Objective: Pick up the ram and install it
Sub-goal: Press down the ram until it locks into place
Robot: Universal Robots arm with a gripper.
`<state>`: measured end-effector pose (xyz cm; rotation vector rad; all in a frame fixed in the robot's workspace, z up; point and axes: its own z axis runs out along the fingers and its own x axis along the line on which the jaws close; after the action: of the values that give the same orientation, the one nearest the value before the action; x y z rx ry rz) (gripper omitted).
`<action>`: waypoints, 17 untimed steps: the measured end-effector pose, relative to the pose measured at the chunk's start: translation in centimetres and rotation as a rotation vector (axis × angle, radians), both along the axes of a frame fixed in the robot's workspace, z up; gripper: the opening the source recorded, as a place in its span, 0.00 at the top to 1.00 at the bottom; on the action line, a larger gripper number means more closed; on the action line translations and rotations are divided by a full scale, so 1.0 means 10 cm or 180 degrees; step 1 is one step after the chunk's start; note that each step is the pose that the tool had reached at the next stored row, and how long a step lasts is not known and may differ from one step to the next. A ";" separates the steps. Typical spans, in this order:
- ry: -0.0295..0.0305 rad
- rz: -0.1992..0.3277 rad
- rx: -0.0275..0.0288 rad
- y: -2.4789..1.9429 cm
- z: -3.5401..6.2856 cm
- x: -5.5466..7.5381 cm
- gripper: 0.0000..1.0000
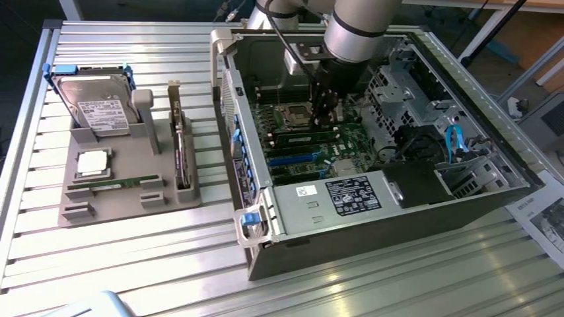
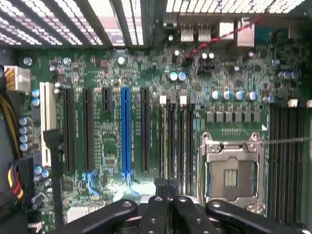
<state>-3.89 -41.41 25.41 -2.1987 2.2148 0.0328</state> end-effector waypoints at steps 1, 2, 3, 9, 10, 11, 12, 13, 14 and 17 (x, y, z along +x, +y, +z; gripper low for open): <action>0.0000 0.0000 0.0000 0.000 0.000 -0.03 0.90; 0.0000 0.0000 0.0000 0.000 0.000 -0.05 0.90; 0.0000 0.0000 0.0000 0.000 0.000 -0.11 0.90; 0.0000 0.0000 0.0000 0.001 0.000 -0.45 0.90; 0.0000 -0.0001 0.0000 0.001 0.000 -0.49 0.90; 0.0000 0.0000 0.0000 0.001 0.000 -0.50 0.90; 0.0000 0.0000 0.0000 0.001 0.000 -0.50 0.90; 0.0000 0.0000 0.0000 0.001 0.000 -0.50 0.90; 0.0000 0.0000 0.0000 0.001 0.000 -0.51 0.90; 0.0000 0.0000 0.0000 0.001 -0.001 -0.56 0.90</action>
<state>-9.50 -41.40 25.41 -2.1986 2.2149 0.0328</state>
